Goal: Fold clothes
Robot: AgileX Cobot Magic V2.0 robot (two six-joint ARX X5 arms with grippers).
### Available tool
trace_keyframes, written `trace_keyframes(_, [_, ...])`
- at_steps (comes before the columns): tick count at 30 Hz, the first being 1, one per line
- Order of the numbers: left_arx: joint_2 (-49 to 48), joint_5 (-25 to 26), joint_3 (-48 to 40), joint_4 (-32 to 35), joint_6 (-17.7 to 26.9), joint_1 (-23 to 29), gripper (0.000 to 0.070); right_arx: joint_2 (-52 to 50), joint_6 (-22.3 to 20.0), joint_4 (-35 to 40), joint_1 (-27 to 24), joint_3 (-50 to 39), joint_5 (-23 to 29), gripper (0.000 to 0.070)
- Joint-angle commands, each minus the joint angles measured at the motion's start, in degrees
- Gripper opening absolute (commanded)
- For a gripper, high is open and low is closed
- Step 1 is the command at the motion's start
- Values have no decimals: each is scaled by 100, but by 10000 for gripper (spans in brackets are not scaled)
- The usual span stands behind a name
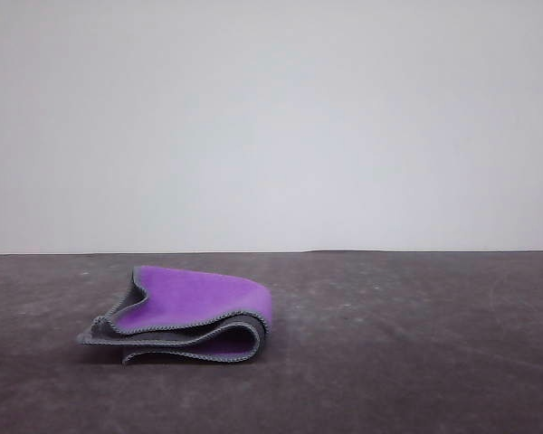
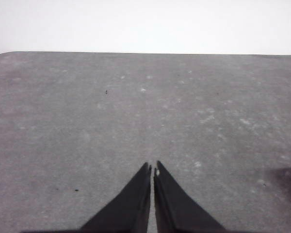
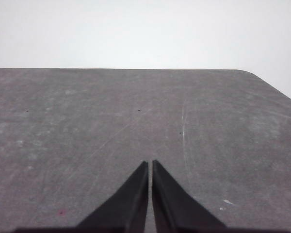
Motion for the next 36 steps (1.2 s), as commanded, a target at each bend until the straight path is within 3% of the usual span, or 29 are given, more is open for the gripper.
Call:
trace_keyframes(1, [-2, -24, -116, 64, 63, 0, 0, 7, 94, 63, 0, -20, 0, 10])
trace_keyframes(36, [-2, -24, -116, 64, 63, 0, 0, 7, 94, 64, 0, -20, 0, 10])
